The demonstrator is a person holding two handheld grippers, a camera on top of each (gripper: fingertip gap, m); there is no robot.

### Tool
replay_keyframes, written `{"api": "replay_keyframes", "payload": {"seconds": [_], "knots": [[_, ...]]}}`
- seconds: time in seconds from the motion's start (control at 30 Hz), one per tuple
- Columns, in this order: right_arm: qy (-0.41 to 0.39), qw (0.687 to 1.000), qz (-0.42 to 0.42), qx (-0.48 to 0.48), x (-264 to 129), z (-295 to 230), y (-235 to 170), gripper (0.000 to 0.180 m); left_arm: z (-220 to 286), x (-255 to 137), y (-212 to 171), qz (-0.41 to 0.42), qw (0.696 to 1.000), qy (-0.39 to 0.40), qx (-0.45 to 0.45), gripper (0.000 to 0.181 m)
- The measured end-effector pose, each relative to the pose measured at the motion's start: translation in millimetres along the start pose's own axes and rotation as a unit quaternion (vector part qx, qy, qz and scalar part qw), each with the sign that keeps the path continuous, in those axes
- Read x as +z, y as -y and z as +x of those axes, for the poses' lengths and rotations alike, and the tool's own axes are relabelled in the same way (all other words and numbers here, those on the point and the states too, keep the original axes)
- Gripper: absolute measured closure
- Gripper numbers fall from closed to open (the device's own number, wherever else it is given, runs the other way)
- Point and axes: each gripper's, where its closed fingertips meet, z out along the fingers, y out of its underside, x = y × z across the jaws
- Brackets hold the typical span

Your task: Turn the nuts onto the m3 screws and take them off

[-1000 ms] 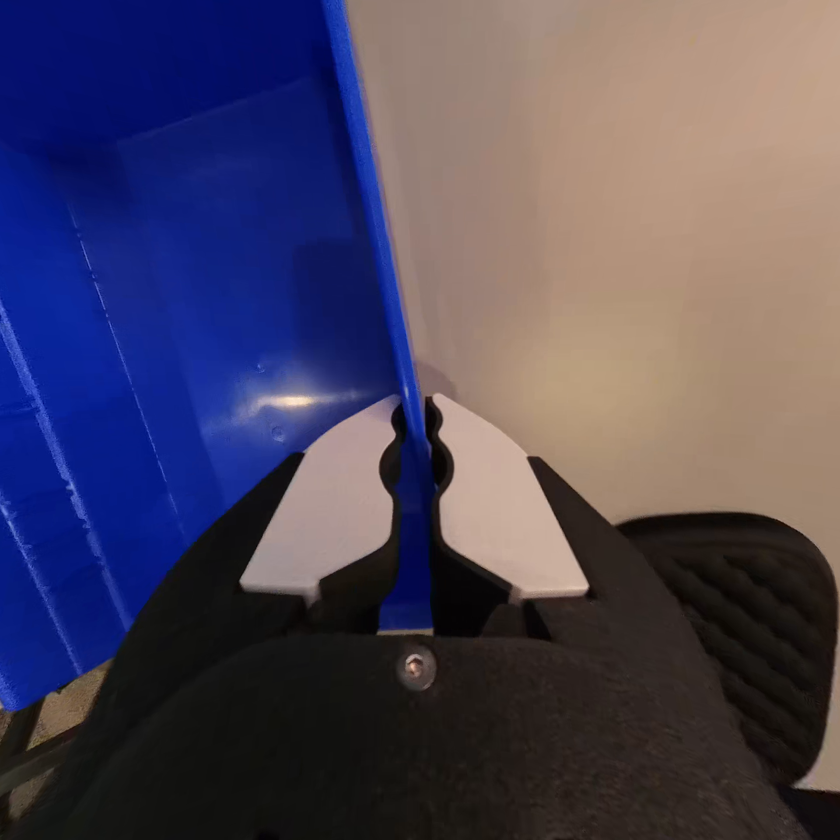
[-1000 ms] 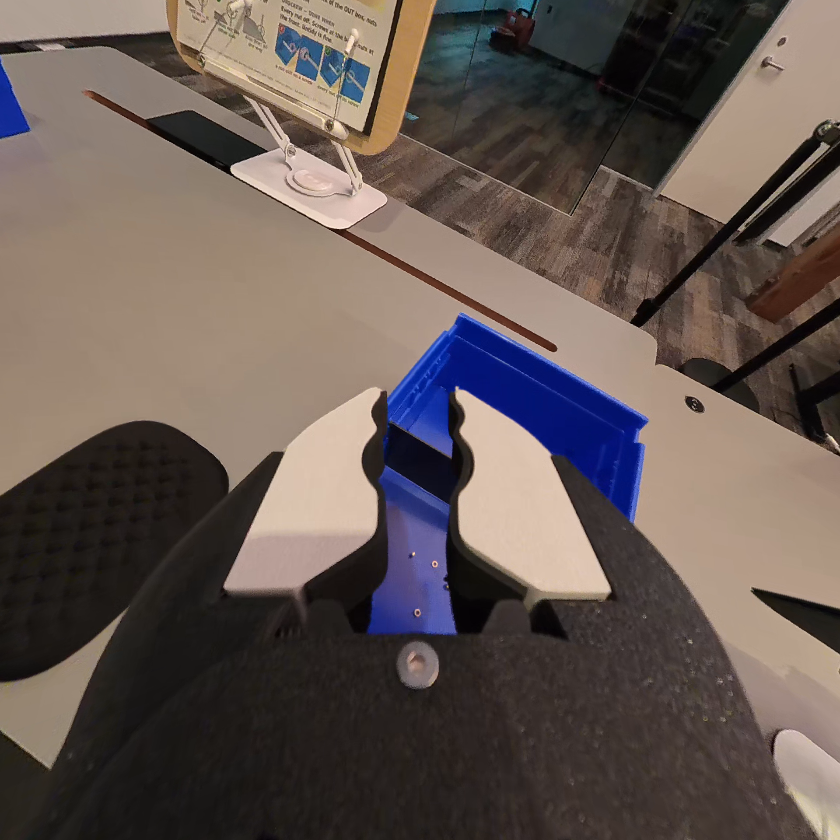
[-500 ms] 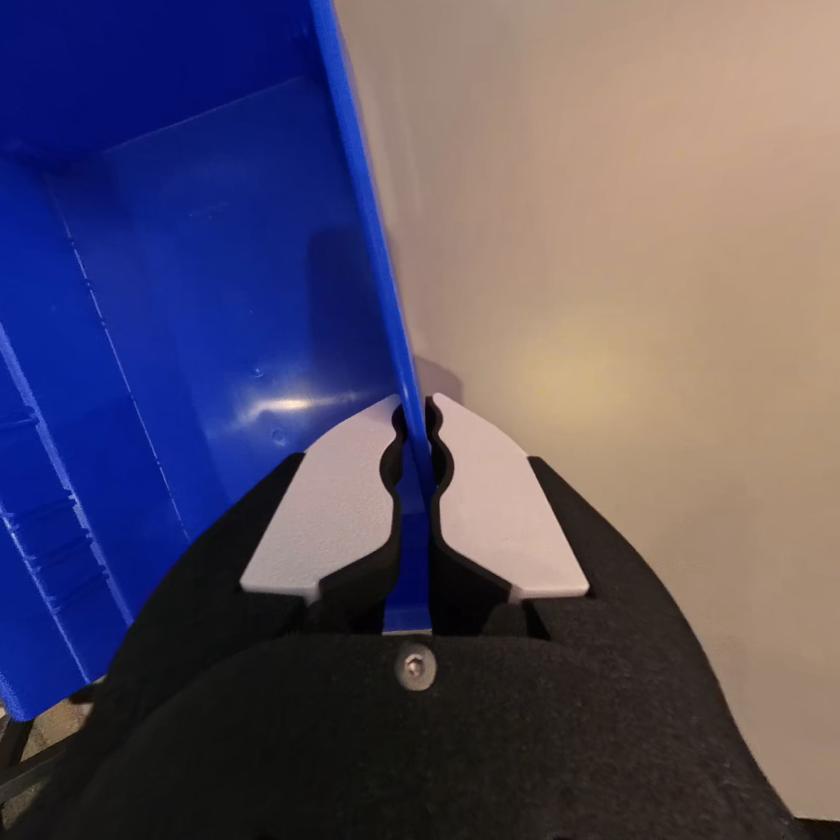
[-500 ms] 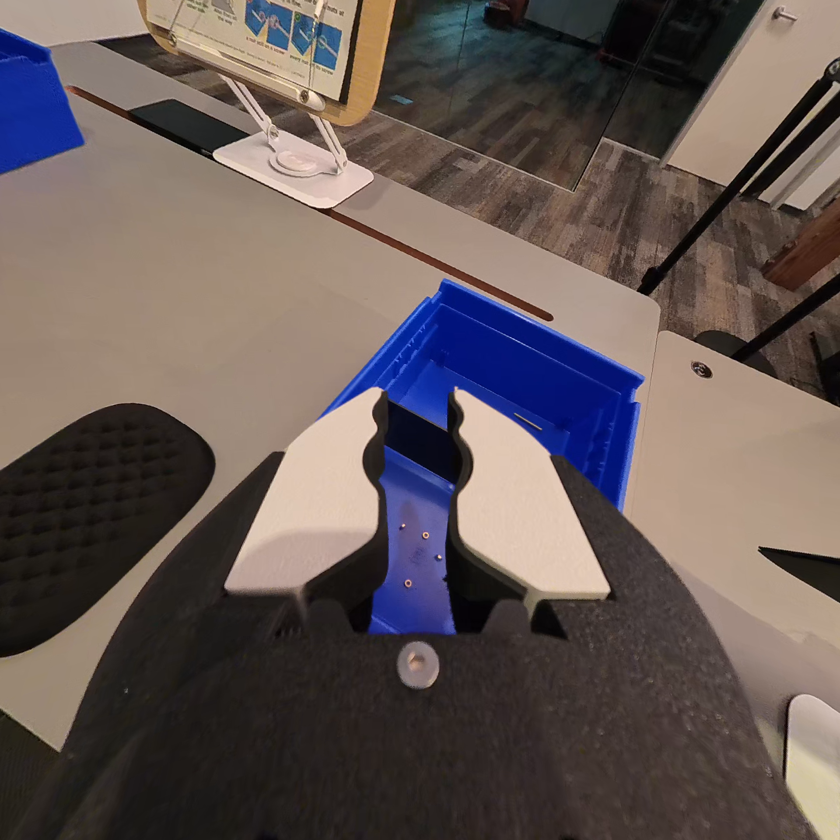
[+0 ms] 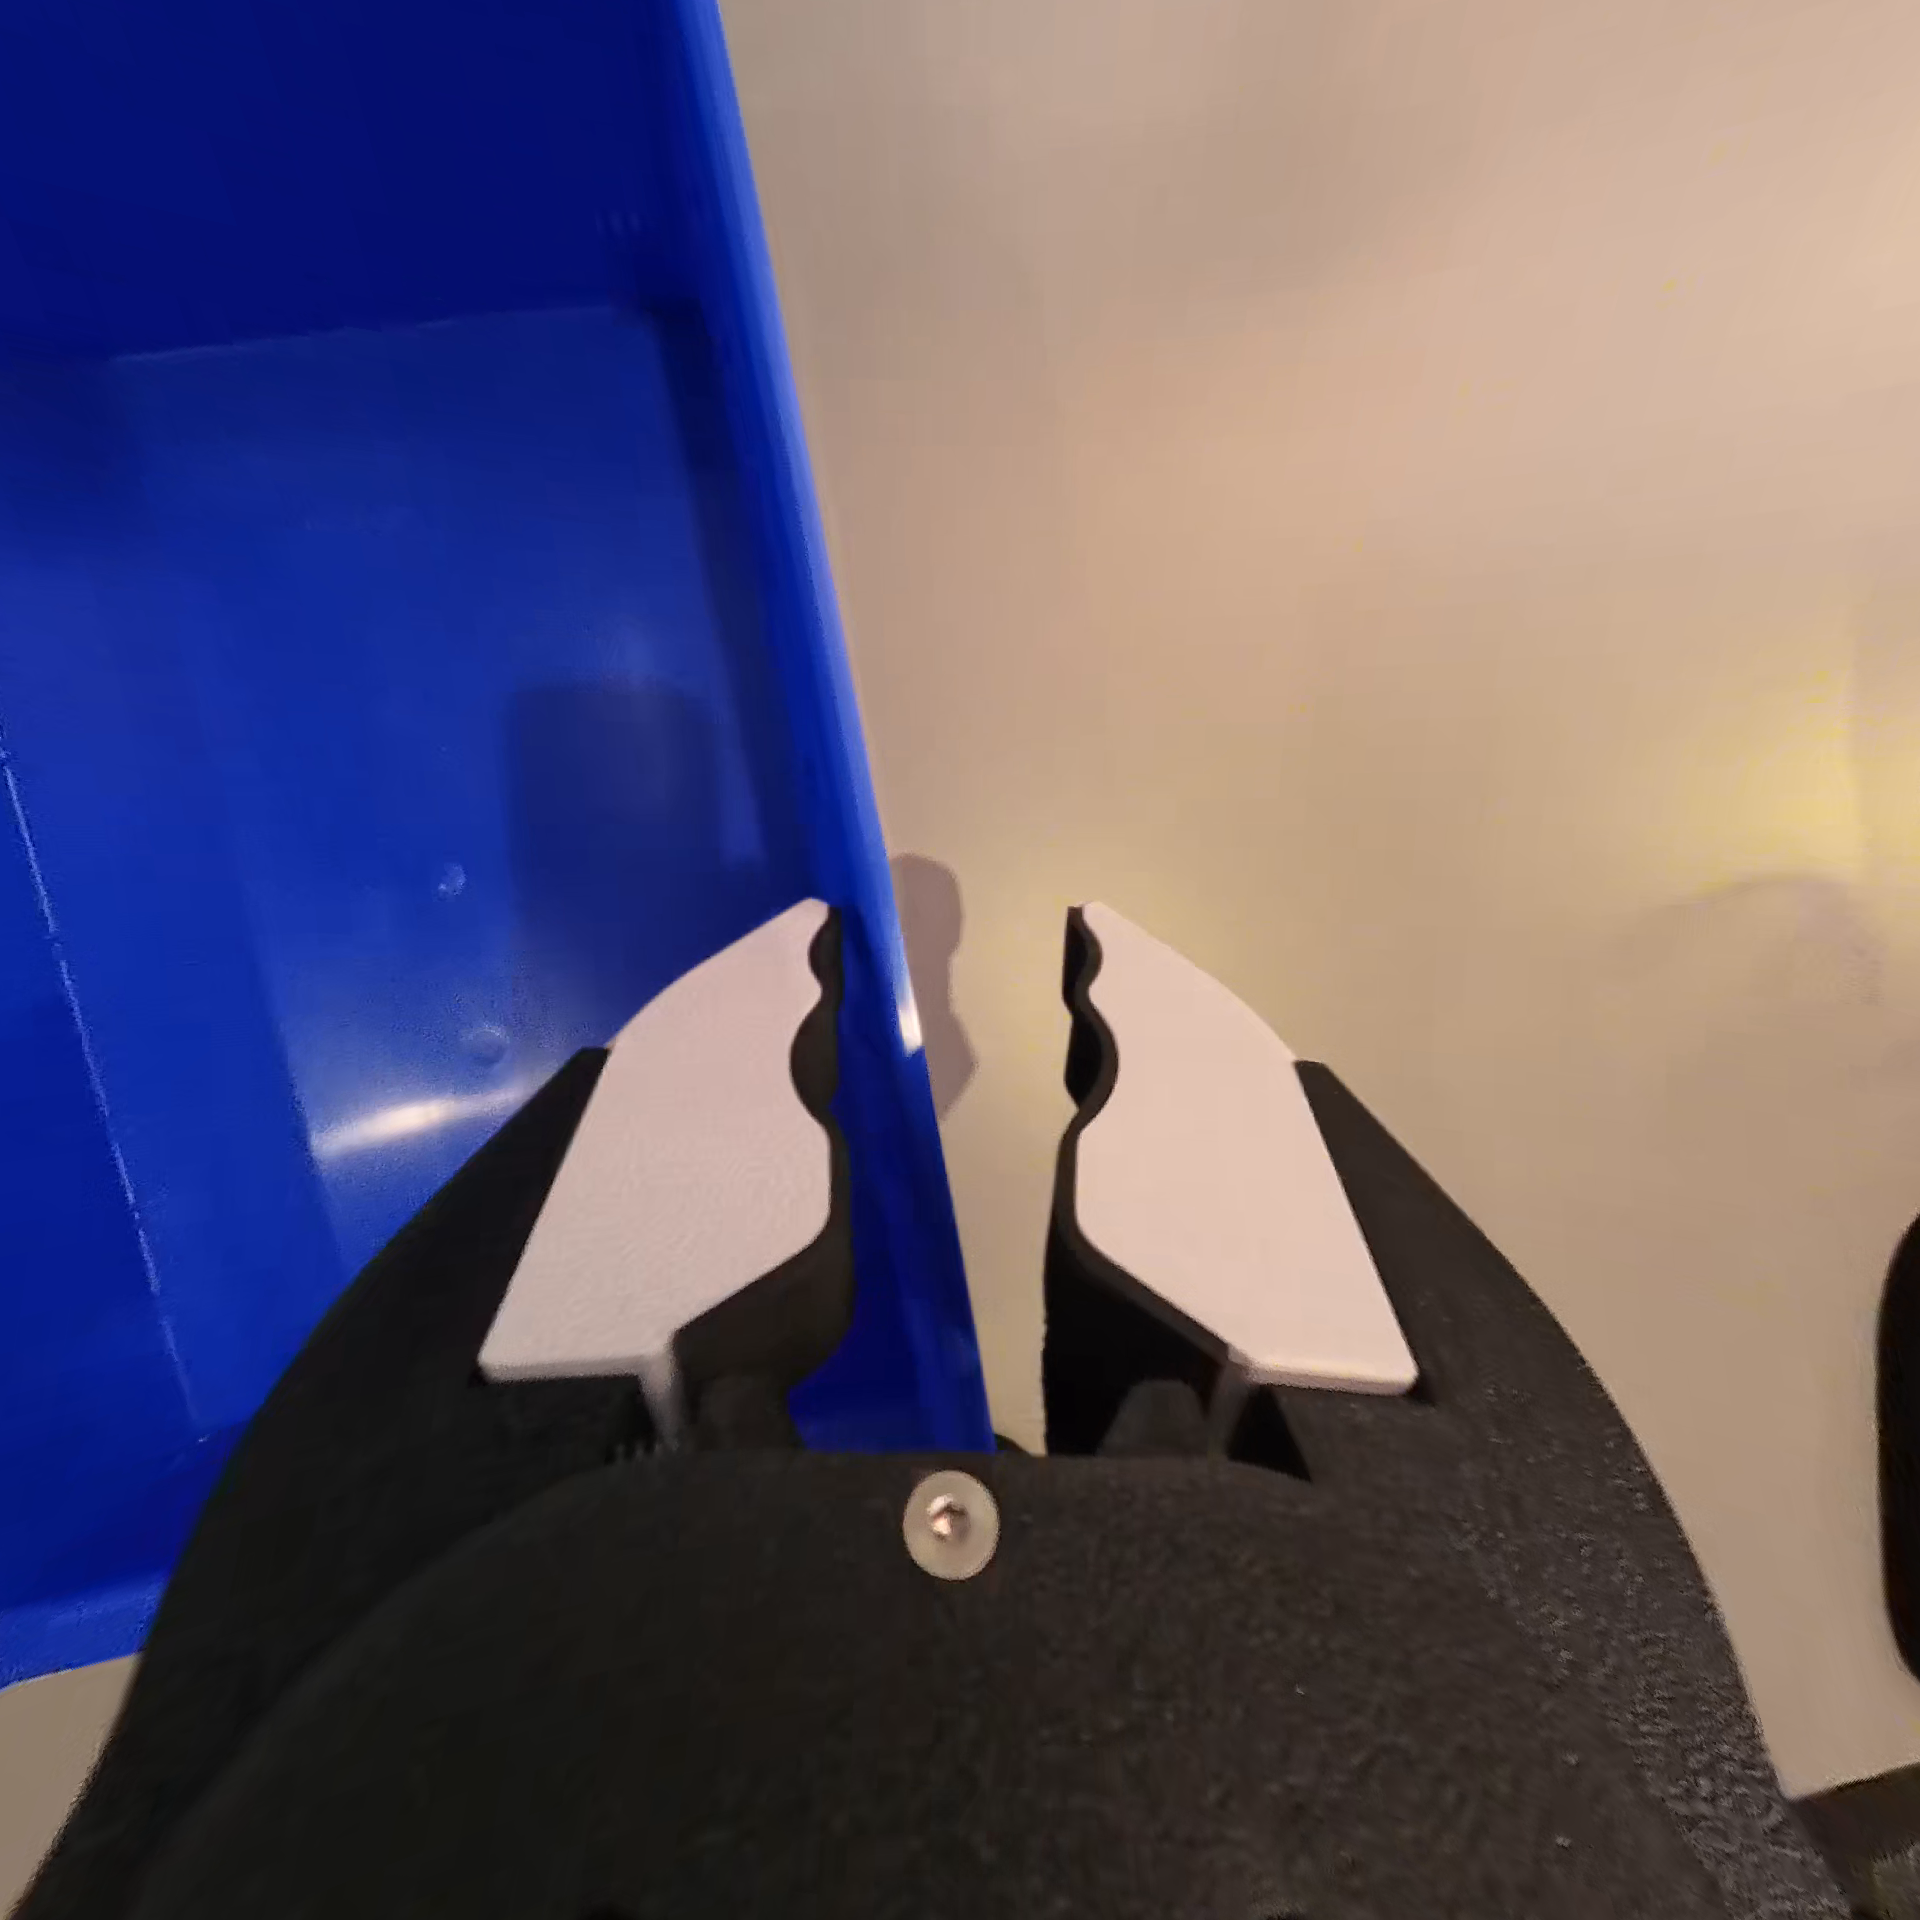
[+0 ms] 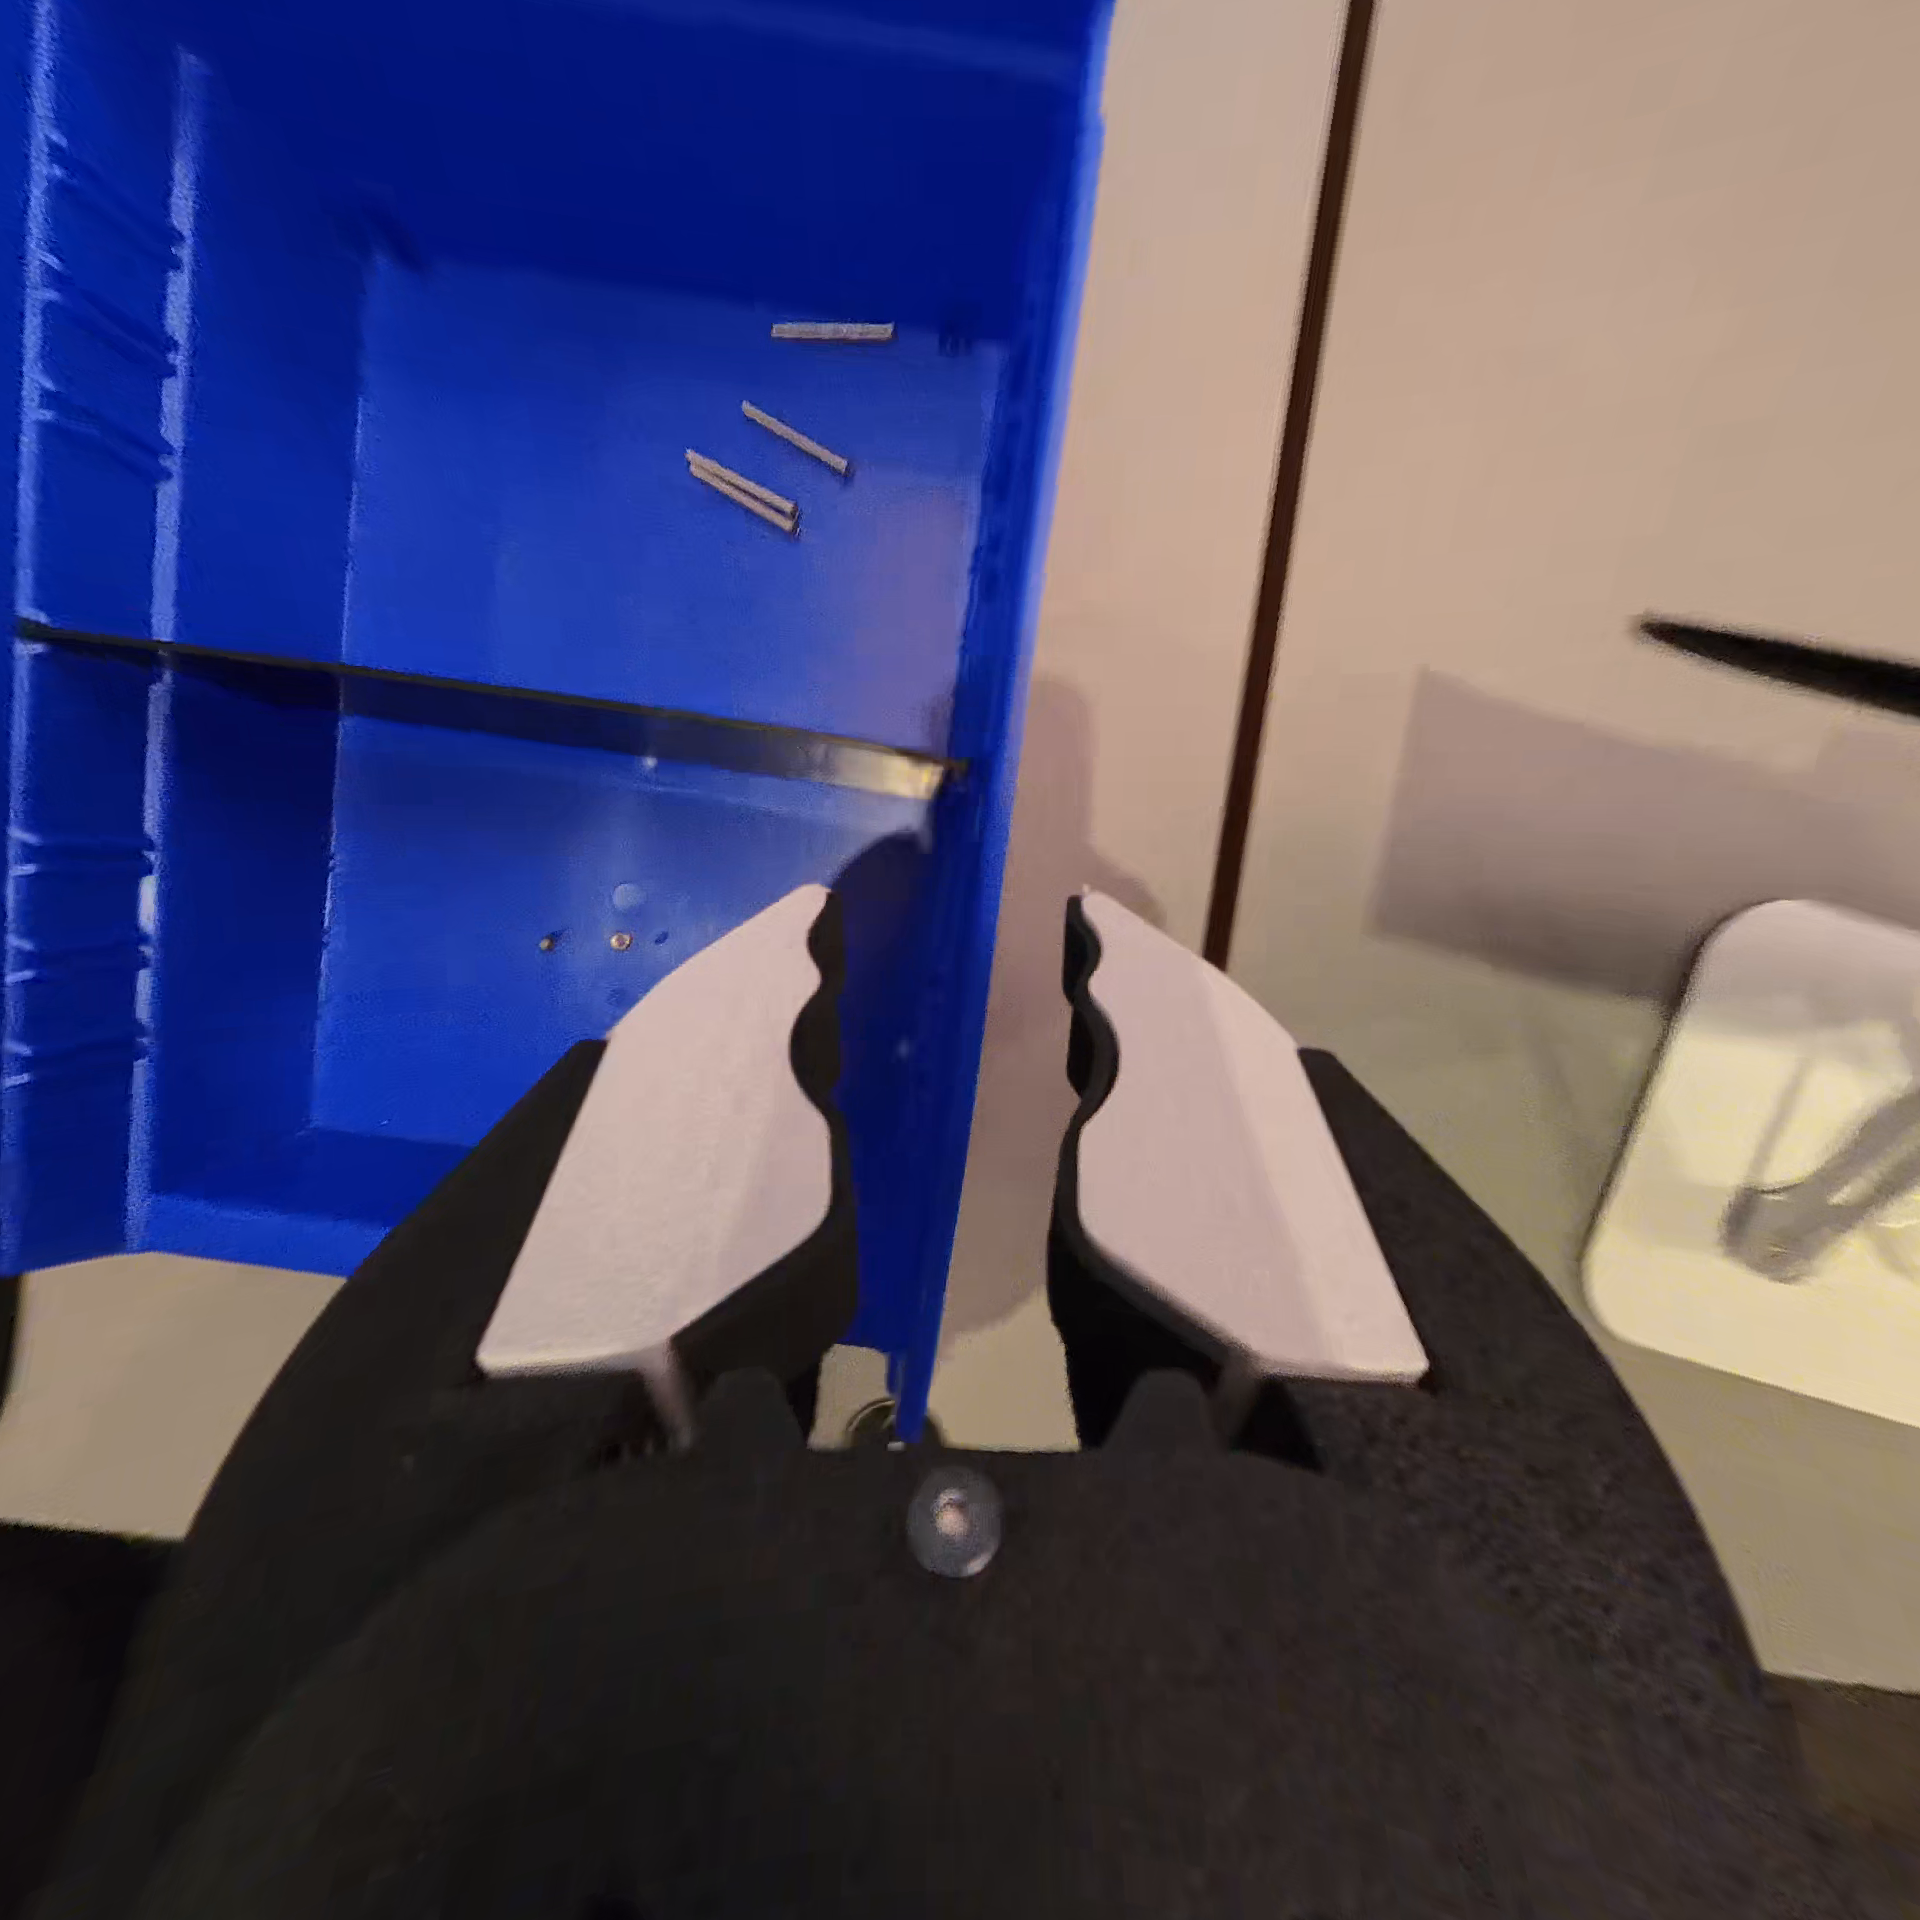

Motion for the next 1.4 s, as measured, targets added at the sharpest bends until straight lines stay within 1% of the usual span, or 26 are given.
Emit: {"api": "replay_keyframes", "payload": {"seconds": [0.03, 0.07, 0.1, 0.17, 0.2, 0.37, 0.47, 0.57, 0.77, 0.87, 1.07, 1.17, 1.27, 1.4], "knots": [[0.022, 1.000, -0.015, 0.010, 8.4, -3.7, -3.6, 0.139, 1.0, -4.5, 2.1, 0.016, 1.000, -0.005, 0.000, 0.140], [0.034, 0.999, -0.030, 0.016, 16.0, -5.1, -7.3, 0.138, 1.3, -9.8, 4.4, 0.033, 0.999, -0.008, 0.001, 0.141], [0.027, 0.998, -0.050, 0.014, 22.9, -1.8, -12.2, 0.136, 0.9, -15.4, 6.0, 0.048, 0.999, -0.009, 0.001, 0.141], [-0.023, 0.995, -0.099, -0.012, 34.4, 14.9, -25.4, 0.136, 2.2, -27.0, 7.3, 0.073, 0.997, -0.017, 0.004, 0.141], [-0.030, 0.993, -0.113, -0.022, 39.5, 18.2, -28.9, 0.132, 3.1, -33.2, 8.1, 0.085, 0.996, -0.022, 0.006, 0.141], [0.008, 0.985, -0.170, -0.021, 56.9, 10.9, -40.2, 0.140, 4.6, -69.3, 11.0, 0.151, 0.988, -0.038, 0.024, 0.145], [0.027, 0.985, -0.170, -0.014, 63.5, 6.5, -37.3, 0.150, -0.9, -82.6, 6.0, 0.167, 0.985, -0.035, 0.031, 0.147], [0.057, 0.985, -0.165, -0.009, 67.0, -0.4, -35.0, 0.168, -5.5, -92.2, 2.7, 0.183, 0.982, -0.039, 0.030, 0.148], [0.069, 0.985, -0.154, -0.044, 71.1, -1.6, -32.7, 0.170, -12.6, -103.2, -0.6, 0.202, 0.978, -0.038, 0.028, 0.150], [0.085, 0.985, -0.145, -0.033, 71.7, -2.8, -31.5, 0.172, -12.3, -106.8, -1.8, 0.209, 0.977, -0.040, 0.029, 0.151], [0.068, 0.986, -0.150, 0.017, 71.2, -2.1, -31.8, 0.175, -7.9, -115.5, -12.4, 0.207, 0.976, -0.056, 0.031, 0.151], [0.064, 0.985, -0.156, 0.035, 68.8, -4.1, -35.4, 0.176, -5.8, -127.0, -19.7, 0.208, 0.976, -0.060, 0.038, 0.152], [0.058, 0.985, -0.157, 0.044, 66.0, -6.2, -36.1, 0.175, -11.4, -142.2, -28.5, 0.218, 0.974, -0.044, 0.047, 0.152], [0.051, 0.985, -0.160, 0.050, 60.0, -9.6, -36.7, 0.175, -21.4, -158.8, -39.2, 0.233, 0.971, -0.047, 0.038, 0.153]]}}
